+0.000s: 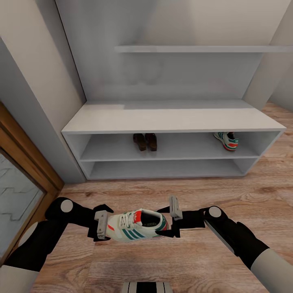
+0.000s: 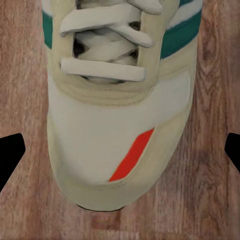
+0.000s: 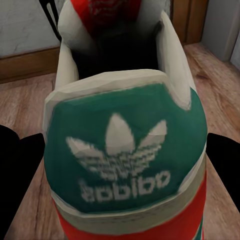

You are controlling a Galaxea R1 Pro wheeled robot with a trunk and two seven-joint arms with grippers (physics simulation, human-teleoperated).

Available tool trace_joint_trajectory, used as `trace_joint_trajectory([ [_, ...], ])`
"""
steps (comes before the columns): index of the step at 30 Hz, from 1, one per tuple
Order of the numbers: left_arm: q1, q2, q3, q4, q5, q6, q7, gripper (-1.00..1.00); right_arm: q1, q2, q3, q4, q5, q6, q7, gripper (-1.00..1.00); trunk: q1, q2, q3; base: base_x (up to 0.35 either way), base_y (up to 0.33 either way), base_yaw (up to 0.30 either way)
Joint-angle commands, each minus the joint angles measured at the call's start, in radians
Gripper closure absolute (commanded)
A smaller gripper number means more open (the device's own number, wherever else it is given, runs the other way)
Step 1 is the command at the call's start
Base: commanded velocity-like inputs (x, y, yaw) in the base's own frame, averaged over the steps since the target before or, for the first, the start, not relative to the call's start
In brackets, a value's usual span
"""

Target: Pick up the two gym shoes and the two sandals from the corridor floor and place them onto the hallstand (shoe rack) in the corridor, making sure they are on the rack and not on the floor. Arrange them so the two gym shoes are next to each other and the two sandals are next to each other.

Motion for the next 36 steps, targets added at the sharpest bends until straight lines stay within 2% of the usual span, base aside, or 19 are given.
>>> trace_joint_trajectory([
  [1, 0.000, 0.001, 0.001, 0.000, 0.000, 0.000, 0.000, -1.00, 0.000, 0.000, 0.000, 0.000, 0.000, 0.000, 0.001, 1.00, 0.000, 0.000, 0.000, 0.000, 0.000, 0.000],
  [8, -0.003, 0.010, 0.005, 0.000, 0.008, 0.000, 0.000, -1.00, 0.001, -0.006, 0.002, 0.006, 0.001, -0.001, 0.001, 1.00, 0.000, 0.000, 0.000, 0.000, 0.000, 0.000],
  [17, -0.005, 0.017, 0.007, 0.000, 0.029, 0.000, 0.000, -1.00, 0.001, -0.007, 0.002, 0.059, 0.001, -0.005, 0.001, 1.00, 0.000, 0.000, 0.000, 0.000, 0.000, 0.000],
  [31, -0.006, 0.020, 0.010, 0.000, 0.036, 0.000, 0.000, -1.00, 0.001, -0.013, 0.002, 0.087, 0.002, -0.007, 0.001, 1.00, 0.000, 0.000, 0.000, 0.000, 0.000, 0.000],
  [36, -0.006, 0.019, 0.024, 0.000, 0.037, 0.000, 0.000, -1.00, 0.001, -0.022, 0.002, 0.091, 0.002, -0.007, 0.000, 1.00, 0.000, 0.000, 0.000, 0.000, 0.000, 0.000],
])
